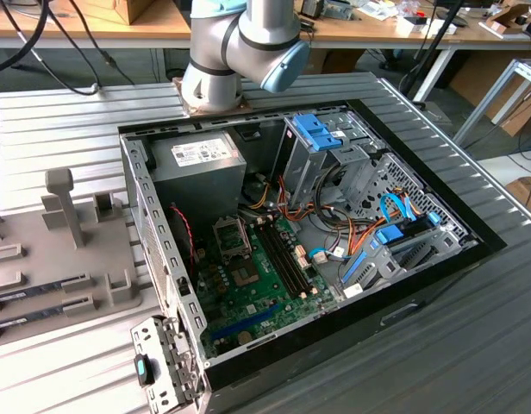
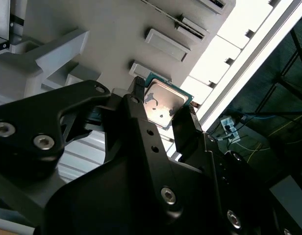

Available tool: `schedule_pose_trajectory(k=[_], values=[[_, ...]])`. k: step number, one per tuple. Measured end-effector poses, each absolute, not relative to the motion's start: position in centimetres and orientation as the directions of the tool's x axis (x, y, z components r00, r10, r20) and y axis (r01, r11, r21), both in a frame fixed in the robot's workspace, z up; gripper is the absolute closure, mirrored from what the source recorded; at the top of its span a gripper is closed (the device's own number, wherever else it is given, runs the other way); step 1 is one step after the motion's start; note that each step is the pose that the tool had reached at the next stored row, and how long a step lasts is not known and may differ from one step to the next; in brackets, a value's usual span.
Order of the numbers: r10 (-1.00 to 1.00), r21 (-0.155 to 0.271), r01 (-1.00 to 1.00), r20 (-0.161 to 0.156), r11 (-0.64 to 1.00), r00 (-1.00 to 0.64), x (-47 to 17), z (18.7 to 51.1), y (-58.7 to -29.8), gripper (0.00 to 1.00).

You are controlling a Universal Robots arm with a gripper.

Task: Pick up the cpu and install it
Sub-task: 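Pick up the cpu and move it towards the insertion slot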

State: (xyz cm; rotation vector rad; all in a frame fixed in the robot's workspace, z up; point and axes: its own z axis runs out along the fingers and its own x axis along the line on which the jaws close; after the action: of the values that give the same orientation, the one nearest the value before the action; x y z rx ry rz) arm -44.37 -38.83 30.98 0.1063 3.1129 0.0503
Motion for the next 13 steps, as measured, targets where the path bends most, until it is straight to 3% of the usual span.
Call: schedule_pose_trajectory(k=[13], values=[[0.069, 0.033, 0.068, -0.025, 0.997, -0.997, -44.4, 32.1, -38.8, 0.53]])
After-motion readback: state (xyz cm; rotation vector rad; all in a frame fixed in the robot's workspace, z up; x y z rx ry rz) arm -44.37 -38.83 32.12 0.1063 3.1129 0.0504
